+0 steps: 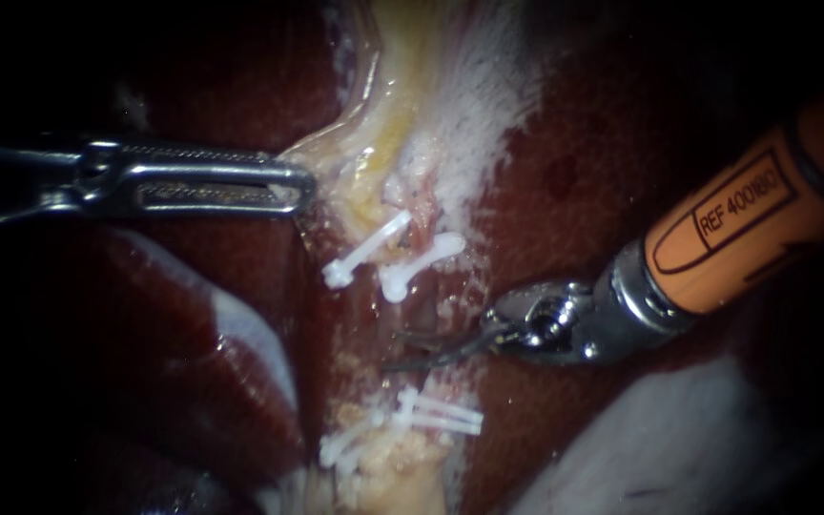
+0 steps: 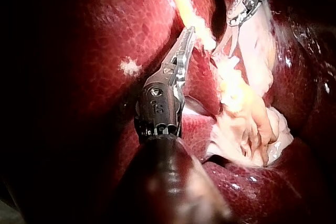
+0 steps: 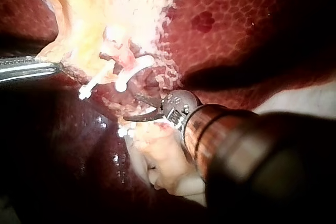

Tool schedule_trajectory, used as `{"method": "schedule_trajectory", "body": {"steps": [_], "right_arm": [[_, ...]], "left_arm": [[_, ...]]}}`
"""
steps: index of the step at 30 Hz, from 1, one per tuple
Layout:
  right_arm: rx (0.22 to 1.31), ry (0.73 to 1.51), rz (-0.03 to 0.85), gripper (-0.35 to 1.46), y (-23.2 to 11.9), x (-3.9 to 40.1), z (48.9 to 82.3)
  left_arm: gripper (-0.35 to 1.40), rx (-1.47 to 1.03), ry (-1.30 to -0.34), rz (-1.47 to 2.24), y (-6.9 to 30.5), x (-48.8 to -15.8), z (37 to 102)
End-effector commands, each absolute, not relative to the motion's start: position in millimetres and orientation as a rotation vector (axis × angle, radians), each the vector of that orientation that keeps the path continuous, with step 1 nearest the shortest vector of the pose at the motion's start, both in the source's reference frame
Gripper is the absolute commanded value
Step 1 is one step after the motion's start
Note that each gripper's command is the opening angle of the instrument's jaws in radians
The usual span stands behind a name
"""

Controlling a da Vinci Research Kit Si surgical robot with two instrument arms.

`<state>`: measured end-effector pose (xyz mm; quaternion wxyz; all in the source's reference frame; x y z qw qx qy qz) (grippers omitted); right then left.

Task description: Go back from the cut right tube

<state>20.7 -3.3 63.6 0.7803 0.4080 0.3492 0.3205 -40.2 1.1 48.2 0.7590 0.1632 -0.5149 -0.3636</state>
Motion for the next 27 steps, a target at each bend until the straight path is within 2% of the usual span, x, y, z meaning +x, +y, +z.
{"method": "schedule_trajectory", "body": {"steps": [1,7,10,14,22,27], "right_arm": [[0.874,0.762,0.677,0.66,-3.2,20.4,63.5],[0.809,0.824,0.558,0.83,-2.6,18.0,63.6],[0.726,0.859,0.543,0.99,-2.3,16.7,63.6],[0.647,0.9,0.473,1.15,-1.1,15.0,63.6],[0.519,0.958,0.34,1.33,1.9,12.4,63.3],[0.459,0.971,0.312,1.43,2.5,11.9,62.8]], "left_arm": [[-0.21,0.356,-1.122,-0.791,1.1,-40.1,48.2],[-0.21,0.357,-1.122,-0.79,1.1,-39.9,48.2],[-0.21,0.357,-1.122,-0.79,1.1,-39.8,48.2],[-0.21,0.357,-1.122,-0.79,1.0,-39.8,48.2],[-0.21,0.357,-1.122,-0.789,1.0,-39.7,48.4],[-0.21,0.357,-1.122,-0.789,1.0,-39.7,48.4]]}}
